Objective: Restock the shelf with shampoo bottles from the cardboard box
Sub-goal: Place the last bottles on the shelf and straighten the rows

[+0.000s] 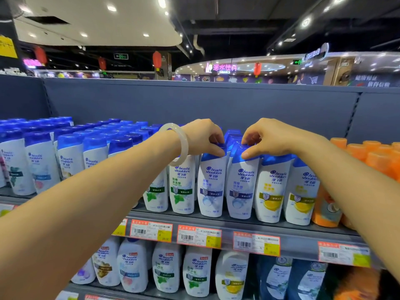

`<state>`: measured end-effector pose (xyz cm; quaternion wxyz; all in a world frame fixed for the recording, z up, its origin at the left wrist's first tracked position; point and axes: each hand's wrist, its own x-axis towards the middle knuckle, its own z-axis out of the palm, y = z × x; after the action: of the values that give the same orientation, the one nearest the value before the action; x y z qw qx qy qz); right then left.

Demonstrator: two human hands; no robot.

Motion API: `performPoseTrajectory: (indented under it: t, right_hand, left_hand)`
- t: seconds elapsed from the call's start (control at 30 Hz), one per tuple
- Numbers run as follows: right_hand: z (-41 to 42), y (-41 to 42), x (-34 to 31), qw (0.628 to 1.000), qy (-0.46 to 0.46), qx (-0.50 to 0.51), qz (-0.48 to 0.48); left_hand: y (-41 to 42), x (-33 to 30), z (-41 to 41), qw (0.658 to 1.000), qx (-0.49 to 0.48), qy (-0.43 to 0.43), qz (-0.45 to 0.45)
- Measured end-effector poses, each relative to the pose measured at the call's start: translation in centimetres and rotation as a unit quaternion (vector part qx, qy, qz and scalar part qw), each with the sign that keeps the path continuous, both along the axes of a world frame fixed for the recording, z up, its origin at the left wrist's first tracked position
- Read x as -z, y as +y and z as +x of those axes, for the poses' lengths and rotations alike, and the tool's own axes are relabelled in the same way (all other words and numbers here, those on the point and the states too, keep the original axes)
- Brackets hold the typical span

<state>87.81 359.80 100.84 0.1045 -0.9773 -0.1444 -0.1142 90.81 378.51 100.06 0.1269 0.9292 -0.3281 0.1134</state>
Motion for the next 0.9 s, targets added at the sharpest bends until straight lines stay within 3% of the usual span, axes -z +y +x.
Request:
performPoseTrajectory:
  t: [0.4,0.53,0.63,0.73,0.9]
  right_hand:
    - [-0.2,0.3,-0.2,1.0,0.008,0.005,-0.002]
    - [-0.5,0.1,-0.4,1.0,0.002,0.023,-0.014]
    - [-1.0,0.4,-1.0,0.997,-0.07,0.021,0.006]
    - [-1.6,2.3,-1.3,0.982,-0.166,-0.031,0.084]
    - [-2.1,8.2,0.2,0.973,-0.164,-0.122,0.108]
  left_hand:
    - [0.1,0.0,-0.4,1.0,-0.012,0.013,-0.004]
    - [0.7,-0.3,-1.3,0.999,-0.024,-0.022,-0.018]
    - [3.4,-1.8,-2.3,0.996,-0.028,-0.066,-0.059]
    - [8.6,-2.7,-3.0,0.985,-0.081,-0.089,-0.124]
    - [18.0,-0.1,-3.5,0.958,-0.218,-0.097,-0.157]
